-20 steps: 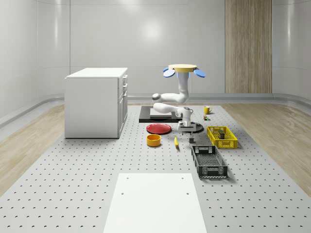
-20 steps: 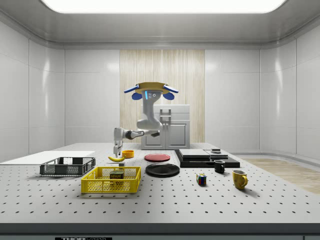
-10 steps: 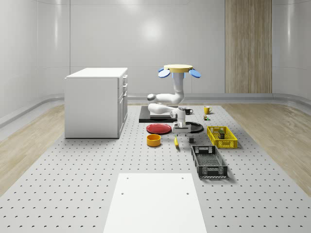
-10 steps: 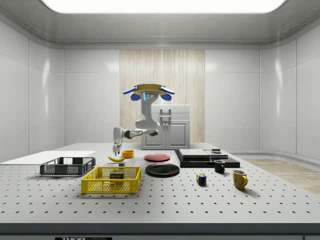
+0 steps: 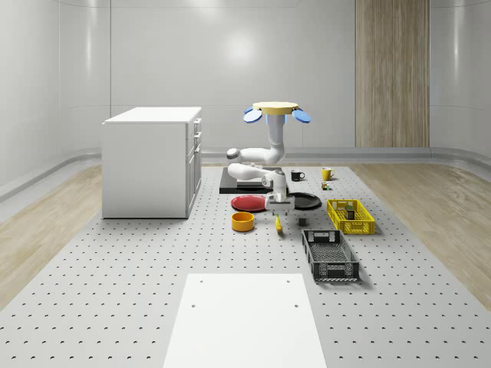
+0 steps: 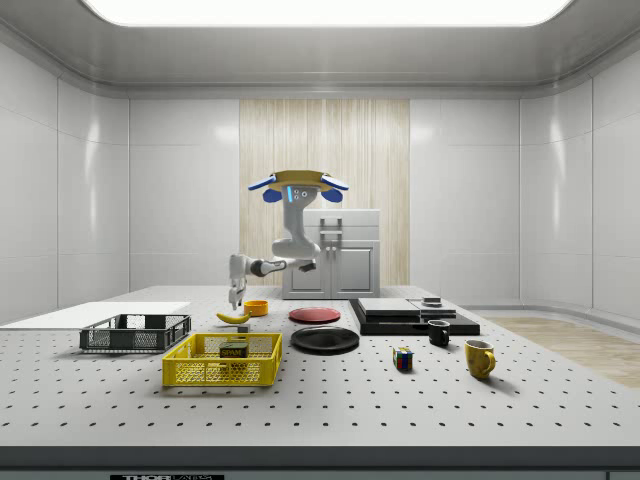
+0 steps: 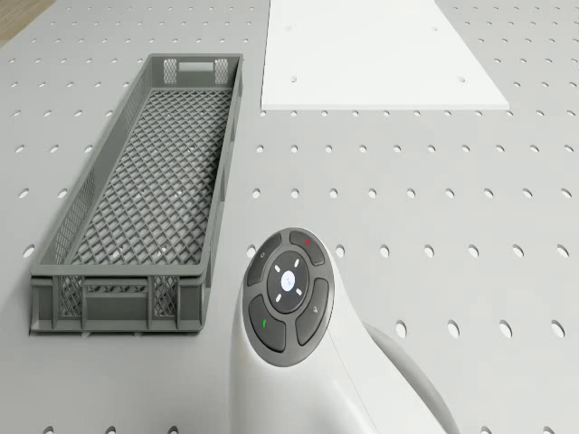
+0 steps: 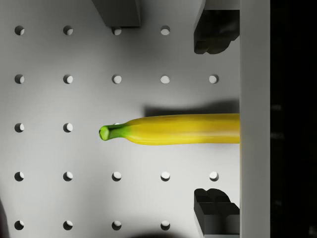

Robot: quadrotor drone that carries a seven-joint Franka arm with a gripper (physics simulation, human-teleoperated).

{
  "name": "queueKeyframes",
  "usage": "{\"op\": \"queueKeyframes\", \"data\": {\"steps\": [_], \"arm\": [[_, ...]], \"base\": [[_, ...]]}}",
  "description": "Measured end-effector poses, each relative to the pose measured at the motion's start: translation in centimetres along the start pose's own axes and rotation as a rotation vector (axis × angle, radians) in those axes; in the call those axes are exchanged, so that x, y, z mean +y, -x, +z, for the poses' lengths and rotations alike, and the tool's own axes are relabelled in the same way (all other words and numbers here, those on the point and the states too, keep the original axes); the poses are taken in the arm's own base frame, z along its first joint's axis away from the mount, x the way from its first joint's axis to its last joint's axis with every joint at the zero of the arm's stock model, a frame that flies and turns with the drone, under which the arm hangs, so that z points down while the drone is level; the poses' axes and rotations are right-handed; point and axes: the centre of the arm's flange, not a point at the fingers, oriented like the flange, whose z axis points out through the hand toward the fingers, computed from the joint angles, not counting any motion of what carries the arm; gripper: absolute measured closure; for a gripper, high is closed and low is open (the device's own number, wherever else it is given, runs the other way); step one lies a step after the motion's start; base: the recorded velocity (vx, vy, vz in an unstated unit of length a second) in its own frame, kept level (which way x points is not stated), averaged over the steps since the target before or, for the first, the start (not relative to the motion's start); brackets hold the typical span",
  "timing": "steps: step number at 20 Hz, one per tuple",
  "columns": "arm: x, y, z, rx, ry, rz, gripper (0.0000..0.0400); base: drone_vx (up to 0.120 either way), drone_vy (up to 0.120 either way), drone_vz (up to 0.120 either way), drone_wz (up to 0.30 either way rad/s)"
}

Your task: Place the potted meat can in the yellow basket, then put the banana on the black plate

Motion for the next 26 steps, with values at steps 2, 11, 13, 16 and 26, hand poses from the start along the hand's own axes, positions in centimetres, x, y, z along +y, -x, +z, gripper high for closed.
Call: {"op": "queueKeyframes", "data": {"steps": [2,11,13,16,26], "arm": [[0.0,0.0,0.7,0.000,0.000,0.000,0.0000],[0.2,-0.2,3.9,0.000,0.000,0.000,0.0000],[0.3,-0.4,4.2,0.000,0.000,0.000,0.0000],[0.5,-0.5,4.6,0.000,0.000,0.000,0.0000],[0.6,-0.6,6.8,0.000,0.000,0.000,0.0000]], "base": [[0.000,0.000,0.000,0.000],[0.000,0.000,0.000,0.000],[0.000,0.000,0.000,0.000],[0.000,0.000,0.000,0.000],[0.000,0.000,0.000,0.000]]}}
